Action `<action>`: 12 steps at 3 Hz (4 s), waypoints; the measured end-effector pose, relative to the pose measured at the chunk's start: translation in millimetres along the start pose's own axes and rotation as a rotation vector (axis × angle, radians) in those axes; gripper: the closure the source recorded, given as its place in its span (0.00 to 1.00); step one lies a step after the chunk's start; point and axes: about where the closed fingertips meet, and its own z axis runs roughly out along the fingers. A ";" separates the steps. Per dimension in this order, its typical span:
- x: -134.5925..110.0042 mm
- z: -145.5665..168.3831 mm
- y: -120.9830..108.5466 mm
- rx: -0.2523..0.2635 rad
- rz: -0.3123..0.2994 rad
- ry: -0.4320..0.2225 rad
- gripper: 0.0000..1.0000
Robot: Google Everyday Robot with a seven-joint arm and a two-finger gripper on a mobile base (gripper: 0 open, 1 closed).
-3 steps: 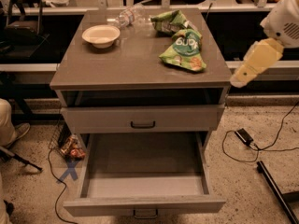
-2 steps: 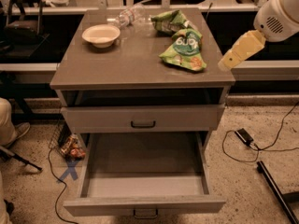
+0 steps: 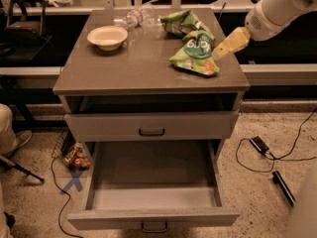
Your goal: Place green rice chip bag into middle drawer
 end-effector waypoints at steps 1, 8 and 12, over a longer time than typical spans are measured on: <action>-17.2 32.7 -12.8 -0.002 0.072 0.023 0.00; -85.9 108.9 56.0 0.011 0.045 0.198 0.70; -6.9 -73.4 99.1 0.055 -0.068 0.003 1.00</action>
Offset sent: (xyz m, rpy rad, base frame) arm 0.0968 0.0365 -0.0210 0.0557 0.0627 -0.1066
